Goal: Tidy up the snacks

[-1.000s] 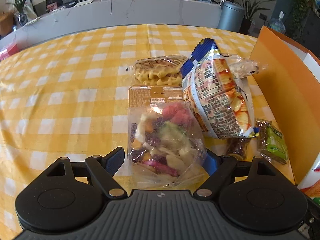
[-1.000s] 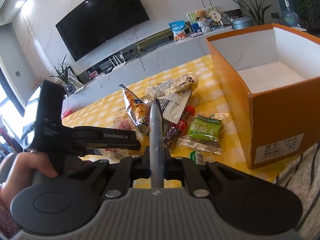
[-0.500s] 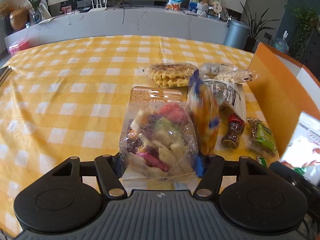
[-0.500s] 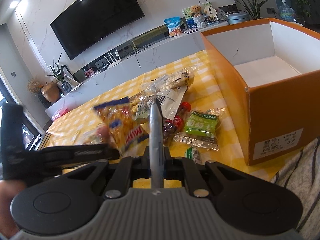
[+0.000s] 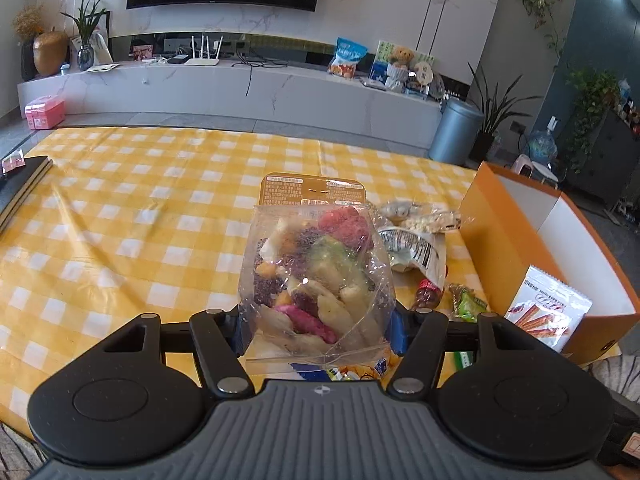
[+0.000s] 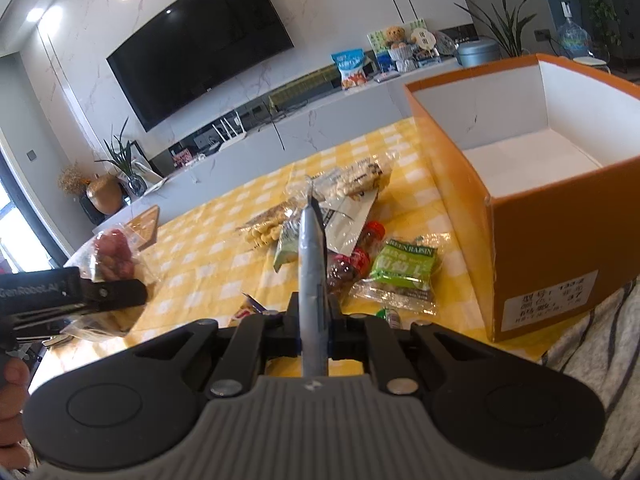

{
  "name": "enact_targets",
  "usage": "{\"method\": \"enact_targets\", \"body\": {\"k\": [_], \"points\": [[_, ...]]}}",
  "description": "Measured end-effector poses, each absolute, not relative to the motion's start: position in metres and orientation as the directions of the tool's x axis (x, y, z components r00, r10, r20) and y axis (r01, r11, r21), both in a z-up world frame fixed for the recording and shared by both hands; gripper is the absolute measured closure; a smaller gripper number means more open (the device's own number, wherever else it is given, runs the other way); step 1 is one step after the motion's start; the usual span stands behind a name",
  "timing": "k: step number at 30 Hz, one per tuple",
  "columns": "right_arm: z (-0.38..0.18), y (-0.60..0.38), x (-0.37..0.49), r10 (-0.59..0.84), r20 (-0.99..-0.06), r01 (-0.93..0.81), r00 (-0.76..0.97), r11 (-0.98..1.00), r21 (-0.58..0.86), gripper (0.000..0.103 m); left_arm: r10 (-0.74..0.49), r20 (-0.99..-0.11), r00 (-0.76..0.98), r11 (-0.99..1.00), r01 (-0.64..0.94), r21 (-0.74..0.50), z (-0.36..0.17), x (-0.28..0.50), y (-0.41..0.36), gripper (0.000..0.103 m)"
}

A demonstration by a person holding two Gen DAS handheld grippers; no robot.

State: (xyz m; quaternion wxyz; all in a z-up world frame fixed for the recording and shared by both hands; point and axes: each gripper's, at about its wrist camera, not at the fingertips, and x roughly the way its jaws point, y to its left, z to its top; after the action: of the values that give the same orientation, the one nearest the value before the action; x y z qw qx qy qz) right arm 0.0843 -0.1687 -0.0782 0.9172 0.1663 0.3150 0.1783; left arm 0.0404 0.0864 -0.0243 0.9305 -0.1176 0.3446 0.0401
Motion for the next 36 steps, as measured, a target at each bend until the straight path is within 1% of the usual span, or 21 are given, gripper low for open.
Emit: {"method": "enact_targets", "body": {"k": [4,11,15,17,20,23,24,27,29,30,31,32,36], "points": [[-0.075,-0.170,0.083,0.431,-0.505,-0.229,0.748,0.881,0.413,0.095,-0.028,-0.632,0.775,0.962,-0.150,-0.227,-0.016,0.032,0.092,0.032],[-0.073,-0.169,0.082,0.434,-0.493,-0.239,0.754,0.880,0.410,0.095,-0.030,-0.598,0.801,0.963,-0.137,-0.232,-0.003,0.020,0.095,0.033],[-0.069,-0.171,0.078,0.441,-0.467,-0.250,0.766,0.874,0.416,0.095,-0.042,-0.570,0.820,0.961,-0.124,-0.248,0.008,0.018,0.096,0.033],[-0.062,-0.173,0.074,0.449,-0.438,-0.260,0.779,0.867,0.426,0.095,-0.053,-0.550,0.833,0.962,-0.105,-0.252,0.015,0.018,0.094,0.033],[-0.040,-0.185,0.065,0.454,-0.360,-0.282,0.815,0.853,0.439,0.095,-0.078,-0.515,0.853,0.965,-0.066,-0.255,0.027,0.023,0.087,0.033],[-0.013,-0.207,0.063,0.445,-0.286,-0.291,0.849,0.844,0.452,0.095,-0.122,-0.485,0.866,0.956,-0.029,-0.291,0.040,0.031,0.076,0.033],[-0.005,-0.217,0.065,0.435,-0.278,-0.277,0.857,0.841,0.465,0.095,-0.142,-0.473,0.870,0.953,-0.009,-0.304,0.044,0.034,0.072,0.033],[0.021,-0.250,0.077,0.365,-0.298,-0.183,0.882,0.848,0.498,0.095,-0.211,-0.432,0.877,0.941,0.063,-0.332,0.054,0.042,0.058,0.033],[0.039,-0.266,0.089,0.294,-0.337,-0.120,0.895,0.884,0.452,0.095,-0.253,-0.413,0.875,0.932,0.105,-0.348,0.059,0.049,0.047,0.033],[0.048,-0.275,0.098,0.251,-0.380,-0.077,0.890,0.905,0.418,0.095,-0.271,-0.406,0.873,0.928,0.124,-0.353,0.061,0.052,0.042,0.033],[0.054,-0.284,0.107,0.221,-0.421,-0.040,0.880,0.917,0.398,0.095,-0.293,-0.401,0.868,0.923,0.148,-0.355,0.062,0.056,0.035,0.033],[0.059,-0.296,0.113,0.201,-0.440,-0.013,0.875,0.919,0.394,0.095,-0.311,-0.398,0.863,0.919,0.166,-0.358,0.062,0.061,0.028,0.033],[0.064,-0.332,0.121,0.114,-0.475,0.106,0.873,0.905,0.411,0.095,-0.386,-0.405,0.828,0.892,0.223,-0.394,0.055,0.084,-0.005,0.033]]}}
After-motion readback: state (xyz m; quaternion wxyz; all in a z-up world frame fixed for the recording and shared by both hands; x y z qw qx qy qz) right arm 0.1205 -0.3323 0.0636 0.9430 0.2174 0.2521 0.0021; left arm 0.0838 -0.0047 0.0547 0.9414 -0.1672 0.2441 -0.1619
